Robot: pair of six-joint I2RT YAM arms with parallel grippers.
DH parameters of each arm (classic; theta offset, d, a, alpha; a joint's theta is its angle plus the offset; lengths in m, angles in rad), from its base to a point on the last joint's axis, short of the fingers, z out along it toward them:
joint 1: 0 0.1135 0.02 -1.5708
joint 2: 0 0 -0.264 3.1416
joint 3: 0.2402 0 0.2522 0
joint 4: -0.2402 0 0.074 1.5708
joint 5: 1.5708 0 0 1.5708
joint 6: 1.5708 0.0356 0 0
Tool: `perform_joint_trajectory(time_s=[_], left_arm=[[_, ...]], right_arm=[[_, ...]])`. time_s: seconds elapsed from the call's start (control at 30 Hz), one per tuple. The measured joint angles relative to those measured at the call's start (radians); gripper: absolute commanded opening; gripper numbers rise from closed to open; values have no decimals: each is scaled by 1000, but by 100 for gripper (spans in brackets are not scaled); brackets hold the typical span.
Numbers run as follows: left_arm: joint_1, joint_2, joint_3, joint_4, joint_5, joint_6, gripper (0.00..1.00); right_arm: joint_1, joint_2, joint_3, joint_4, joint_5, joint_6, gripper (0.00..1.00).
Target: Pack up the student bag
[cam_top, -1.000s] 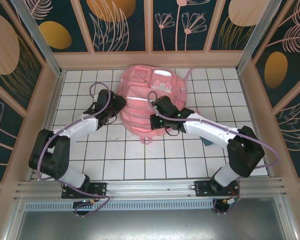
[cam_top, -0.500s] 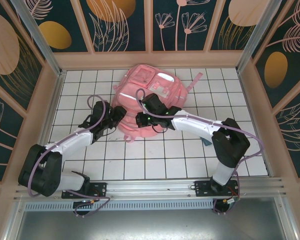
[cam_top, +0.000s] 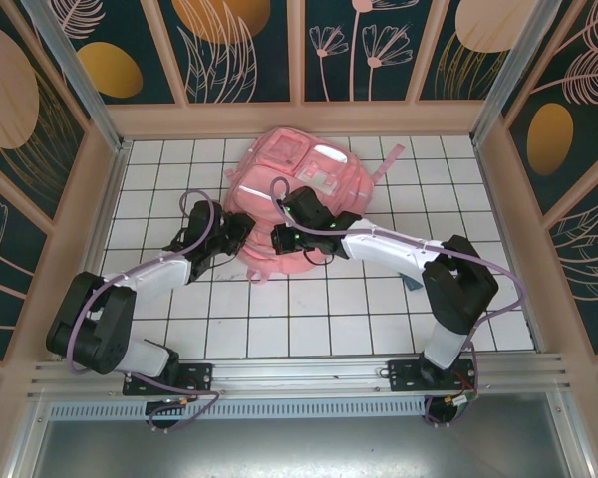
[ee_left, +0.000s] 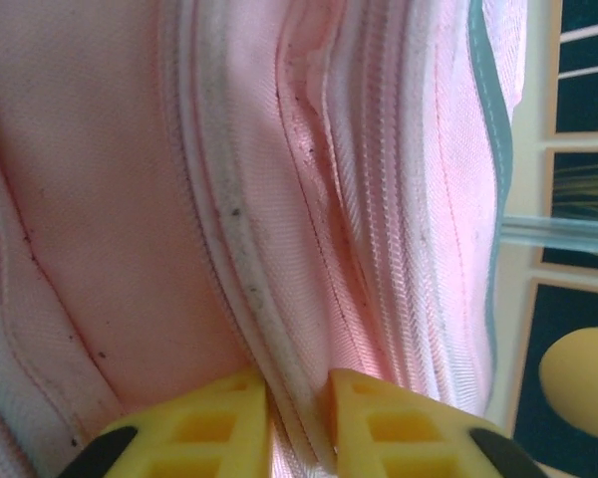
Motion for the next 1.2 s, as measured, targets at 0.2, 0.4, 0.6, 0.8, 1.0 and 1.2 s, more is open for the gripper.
perform_joint_trajectory(time_s=[0.2, 0.4, 0.6, 0.8, 1.0, 1.2], left_arm=[[-16, -16, -7, 2, -27, 4, 5], [-35, -43, -11, 0, -36, 13, 2], [-10, -50, -34, -20, -101, 18, 0], [-10, -50, -34, -18, -97, 25, 2], [-3, -50, -31, -13, -51, 29, 2], [1, -64, -14, -17, -13, 28, 2]], right_arm=[[26, -6, 1, -82, 153, -60, 0], [22, -66, -11, -132, 225, -101, 0], [-81, -187, -86, -246, 352, -101, 0], [-88, -212, -116, -269, 294, -102, 10], [-67, -212, -116, -189, 93, -67, 41], [-50, -167, -74, -127, 6, -29, 47]])
